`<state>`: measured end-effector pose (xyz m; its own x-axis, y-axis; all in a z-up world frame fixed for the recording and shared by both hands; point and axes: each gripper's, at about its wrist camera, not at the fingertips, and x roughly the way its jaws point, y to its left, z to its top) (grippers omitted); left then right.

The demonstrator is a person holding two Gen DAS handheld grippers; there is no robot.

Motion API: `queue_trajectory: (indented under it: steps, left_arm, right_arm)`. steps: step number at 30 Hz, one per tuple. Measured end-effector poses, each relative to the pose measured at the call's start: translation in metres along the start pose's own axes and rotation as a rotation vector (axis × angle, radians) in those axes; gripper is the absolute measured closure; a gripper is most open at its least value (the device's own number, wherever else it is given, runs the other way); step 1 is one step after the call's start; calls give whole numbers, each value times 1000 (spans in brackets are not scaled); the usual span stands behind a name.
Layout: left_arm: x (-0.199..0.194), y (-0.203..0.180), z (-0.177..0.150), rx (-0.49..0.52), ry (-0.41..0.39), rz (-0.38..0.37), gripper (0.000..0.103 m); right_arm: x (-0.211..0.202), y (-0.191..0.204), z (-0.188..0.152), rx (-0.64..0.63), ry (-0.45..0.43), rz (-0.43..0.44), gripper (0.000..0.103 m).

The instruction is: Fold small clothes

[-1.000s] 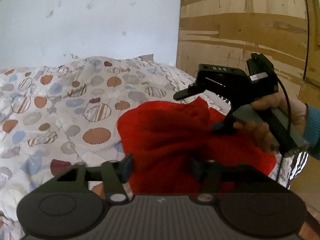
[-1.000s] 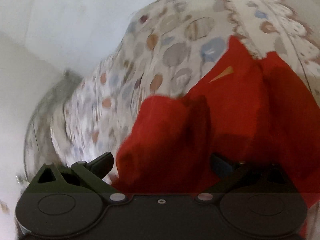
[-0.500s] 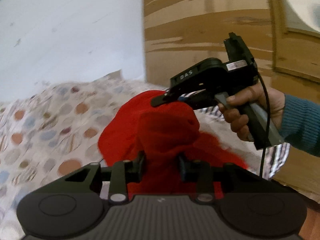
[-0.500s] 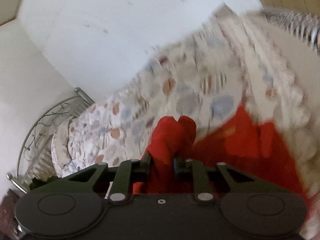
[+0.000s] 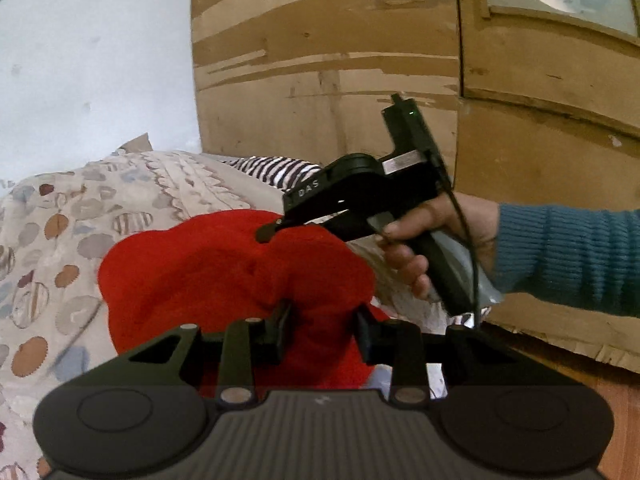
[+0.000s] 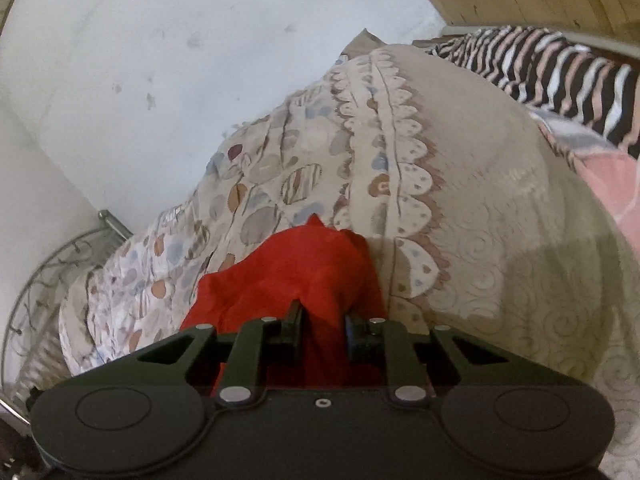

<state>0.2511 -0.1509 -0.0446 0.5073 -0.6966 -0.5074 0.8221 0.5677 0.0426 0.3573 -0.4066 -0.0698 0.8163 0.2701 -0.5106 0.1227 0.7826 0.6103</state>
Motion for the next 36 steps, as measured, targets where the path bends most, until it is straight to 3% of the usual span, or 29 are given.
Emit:
queue_trajectory:
  steps: [6, 11, 15, 17, 20, 22, 25, 27, 29, 31, 33, 36]
  left_arm:
    - [-5, 1, -9, 23, -9, 11, 66]
    - [-33, -11, -5, 69, -39, 51, 38]
    - [-60, 5, 2, -97, -83, 44, 18]
    - [-72, 21, 2, -206, -117, 81, 7]
    - [-79, 47, 2, -361, -109, 188, 3]
    - [-77, 72, -2, -523, -76, 255, 3]
    - [-69, 112, -23, -796, -89, 237, 3]
    - [-57, 135, -43, -955, -89, 196, 5]
    - [-48, 145, -57, -1037, -45, 172, 5]
    - [-45, 146, -70, -1069, -57, 131, 5]
    - [-41, 144, -76, -1064, -51, 103, 4]
    - [-33, 133, -80, -1039, -34, 84, 4]
  right_arm:
    - [4, -3, -8, -73, -27, -15, 61]
    - [-1, 7, -7, -117, -26, -45, 60]
    - [-2, 17, -6, -155, -22, -86, 60]
    - [-4, 18, -6, -151, -22, -102, 59]
    - [-13, 25, -8, -179, -44, -132, 58]
    - [-20, 35, -11, -214, -65, -170, 58]
    - [-37, 53, -17, -245, -120, -227, 56]
    - [-50, 64, -21, -247, -169, -263, 41]
    - [-63, 72, -25, -217, -212, -267, 28]
    - [-75, 81, -30, -200, -235, -255, 22]
    - [-82, 94, -36, -214, -248, -241, 14]
    - [-87, 112, -44, -235, -249, -216, 8]
